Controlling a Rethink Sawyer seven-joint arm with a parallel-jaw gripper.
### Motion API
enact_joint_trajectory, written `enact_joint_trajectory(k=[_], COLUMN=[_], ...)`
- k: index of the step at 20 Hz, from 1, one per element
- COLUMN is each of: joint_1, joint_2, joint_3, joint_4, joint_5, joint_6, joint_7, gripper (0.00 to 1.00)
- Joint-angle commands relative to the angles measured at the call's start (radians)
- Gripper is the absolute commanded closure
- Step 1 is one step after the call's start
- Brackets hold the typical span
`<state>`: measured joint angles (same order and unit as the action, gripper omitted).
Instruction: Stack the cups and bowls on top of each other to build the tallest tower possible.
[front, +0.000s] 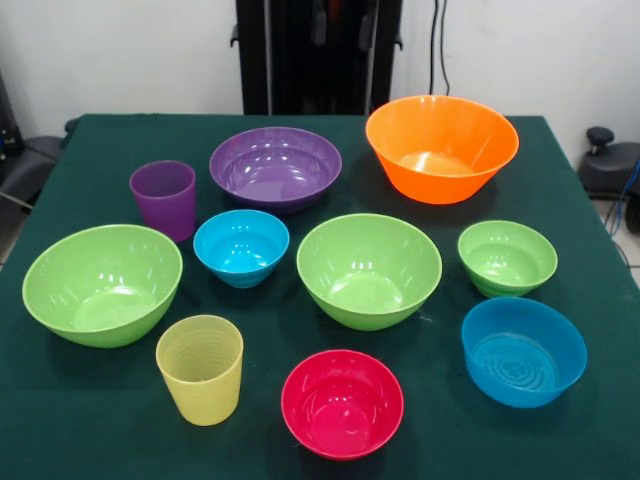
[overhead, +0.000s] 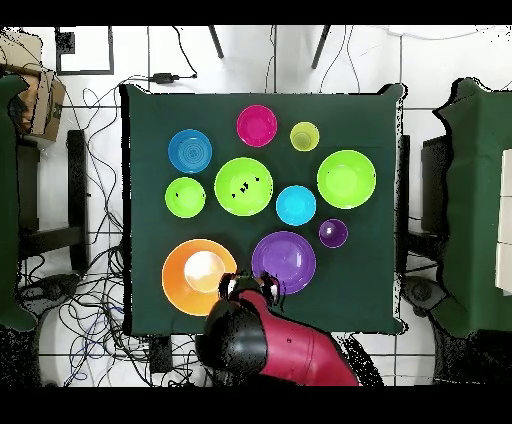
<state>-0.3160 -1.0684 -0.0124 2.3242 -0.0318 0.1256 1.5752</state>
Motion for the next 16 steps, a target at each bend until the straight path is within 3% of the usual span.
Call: enact_joint_trajectory(k=[1, 5, 11, 16], joint_1=[-0.064, -0.099, -0.128, -0.125], joint_2=[0.265, 0.359, 0.464, 0.499], joint_3=[0.071, 0.095, 0.125, 0.121], joint_4=[0.088, 0.056, -0.014, -0.043], joint_5=[-0.102, -0.138, -0.170, -0.178], joint_6=[-0.202, -0.281, -0.308, -0.325], joint_7=[0.156, 0.160, 0.154, 0.157], gripper=[0.00, 0.00, 0.00, 0.00])
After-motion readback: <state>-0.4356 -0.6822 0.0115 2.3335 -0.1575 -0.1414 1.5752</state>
